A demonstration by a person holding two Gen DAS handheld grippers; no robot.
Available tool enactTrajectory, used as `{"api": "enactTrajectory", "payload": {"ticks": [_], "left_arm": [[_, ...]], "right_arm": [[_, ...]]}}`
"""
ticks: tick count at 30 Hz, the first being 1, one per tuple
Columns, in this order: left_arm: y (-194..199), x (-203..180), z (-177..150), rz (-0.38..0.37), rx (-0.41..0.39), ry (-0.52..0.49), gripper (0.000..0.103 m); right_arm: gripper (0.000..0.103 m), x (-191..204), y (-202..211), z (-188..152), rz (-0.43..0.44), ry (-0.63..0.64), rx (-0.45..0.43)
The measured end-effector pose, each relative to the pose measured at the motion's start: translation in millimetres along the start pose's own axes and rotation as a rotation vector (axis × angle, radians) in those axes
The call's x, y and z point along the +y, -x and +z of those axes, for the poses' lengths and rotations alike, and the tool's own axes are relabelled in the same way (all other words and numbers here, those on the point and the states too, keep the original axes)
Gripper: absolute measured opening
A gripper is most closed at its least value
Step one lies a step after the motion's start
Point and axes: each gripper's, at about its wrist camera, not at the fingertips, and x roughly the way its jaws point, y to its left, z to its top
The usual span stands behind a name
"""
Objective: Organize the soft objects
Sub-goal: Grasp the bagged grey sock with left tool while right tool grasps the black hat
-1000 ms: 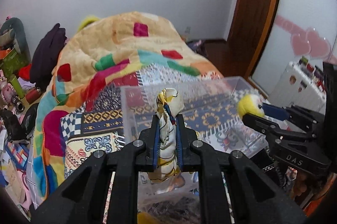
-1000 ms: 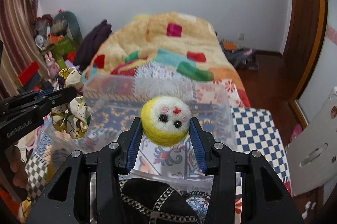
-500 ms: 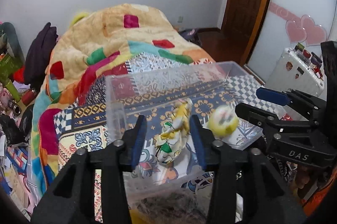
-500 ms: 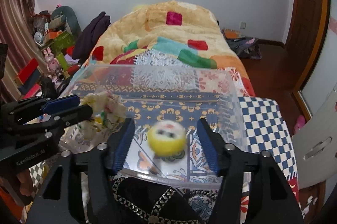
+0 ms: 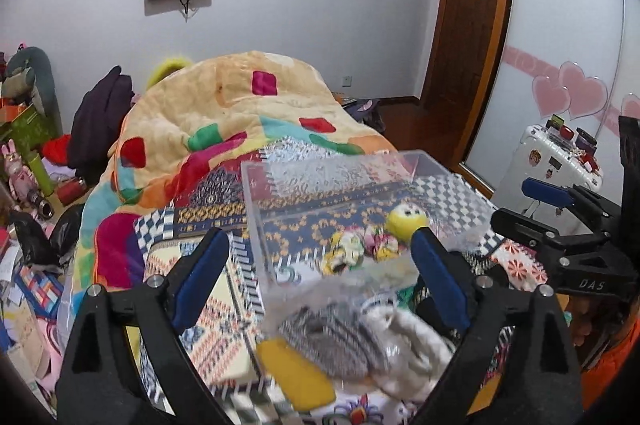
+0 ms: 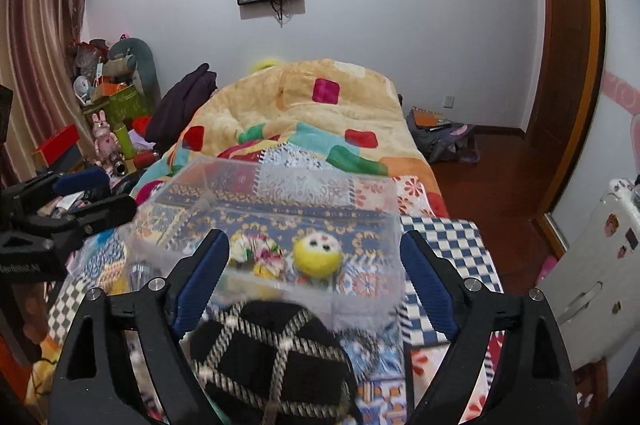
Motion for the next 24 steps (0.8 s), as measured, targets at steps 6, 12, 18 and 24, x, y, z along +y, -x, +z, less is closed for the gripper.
{"api": "enactTrajectory", "payload": {"ticks": [6,12,18,24], "left_arm": [[-2.8,-4.3,-31.5,-0.013,0.063,0.013,0.093],[-19.3,-9.2,-51.6,-0.013,0.112,0.049,0.093],[-31.2,-10.6,-60.8,-0.009,0.136,0.05,0.071],[-29.9,-8.5,-66.3,-0.018,0.132,0.06,0.052]], "right_arm": [[0.087,-4.0,-8.8,-27.0,0.008,-0.033,0.077],[0.086,1.1,-21.5,-47.3,0.059,-0.048,0.142],[0.066,7.7,-29.4,-53.8,0.074,-0.02,0.168],[0.045,2.8,-24.6,-59.4,0.074,-0.034,0.158]]}}
